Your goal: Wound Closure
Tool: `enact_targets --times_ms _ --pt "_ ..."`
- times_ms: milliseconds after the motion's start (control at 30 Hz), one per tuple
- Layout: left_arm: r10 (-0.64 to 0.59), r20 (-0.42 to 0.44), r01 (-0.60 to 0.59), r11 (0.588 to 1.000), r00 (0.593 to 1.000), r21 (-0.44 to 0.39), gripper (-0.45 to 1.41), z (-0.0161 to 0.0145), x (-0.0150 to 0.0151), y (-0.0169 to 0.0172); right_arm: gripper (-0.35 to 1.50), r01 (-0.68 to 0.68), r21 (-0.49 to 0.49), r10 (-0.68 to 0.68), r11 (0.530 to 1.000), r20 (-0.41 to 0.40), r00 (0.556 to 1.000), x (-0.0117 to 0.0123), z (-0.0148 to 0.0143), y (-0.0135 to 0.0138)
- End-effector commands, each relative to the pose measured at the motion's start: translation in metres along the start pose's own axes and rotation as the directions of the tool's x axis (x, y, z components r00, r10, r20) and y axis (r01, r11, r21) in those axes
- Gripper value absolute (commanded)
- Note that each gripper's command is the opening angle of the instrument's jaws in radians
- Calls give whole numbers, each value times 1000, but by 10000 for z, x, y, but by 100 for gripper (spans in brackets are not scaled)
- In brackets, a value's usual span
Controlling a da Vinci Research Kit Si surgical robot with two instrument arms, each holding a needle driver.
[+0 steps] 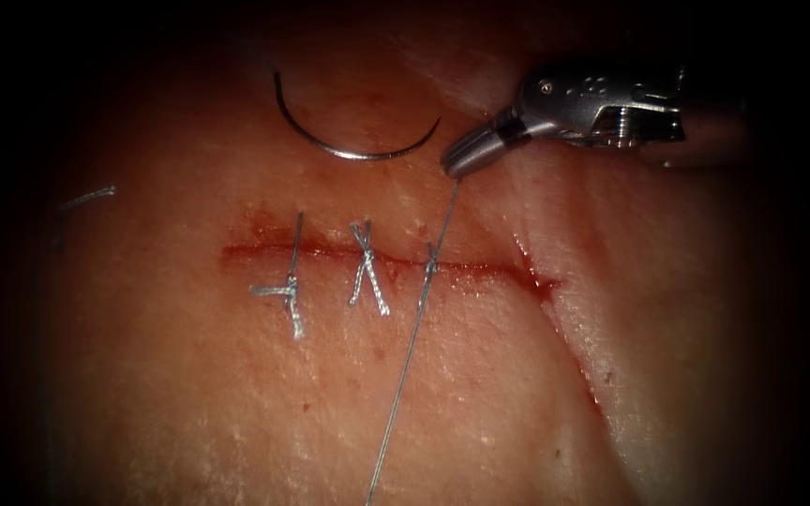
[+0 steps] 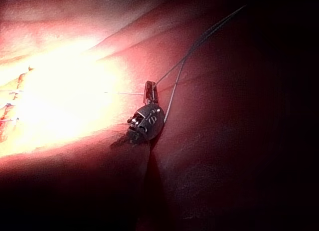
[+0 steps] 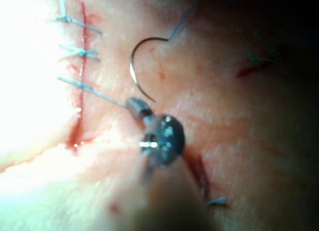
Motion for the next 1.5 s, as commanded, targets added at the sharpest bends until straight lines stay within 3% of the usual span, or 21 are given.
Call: enact_targets --times_ms 33,367,533,600,700,833,1000,1033,1233,1333,1500 --pt "0 -1 0 1000 1000 -2 -45 5 -5 9 -35 3 -1 -3 1000 -1 1000 -2 6 8" --pt "-3 -4 3 1000 1000 -7 -45 -3 -6 12 -35 7 -17 -7 1000 2 1000 -9 9 9" --pt "-24 2 24 1000 1000 11 -45 -5 8 -11 -35 6 -51 -6 999 -7 1000 -10 20 -5" --pt "-20 5 20 1000 1000 20 -45 -8 16 -26 21 -4 -87 3 996 -15 1000 -6 20 -11" --pt "2 10 -2 999 1000 38 -45 -14 28 -54 64 -36 -129 30 991 -43 999 5 12 -22" --pt "21 21 -22 998 1000 62 -45 -21 40 -92 106 -88 -199 68 976 -103 992 19 -13 -33" --pt "50 39 -53 995 998 90 -45 -33 54 -137 113 -156 -337 119 928 -128 985 32 -66 -43" --pt "63 46 -67 993 997 99 -45 -38 60 -153 115 -175 -403 130 898 -136 982 37 -91 -48" --pt "91 59 -97 989 994 112 -45 -46 77 -195 120 -205 -505 152 838 -145 978 47 -134 -60" --pt "106 67 -113 986 992 119 -45 -47 81 -219 133 -231 -552 174 801 -155 972 55 -132 -69" --pt "123 76 -132 983 990 127 -45 -46 84 -256 130 -248 -524 171 815 -193 966 73 -91 -85"
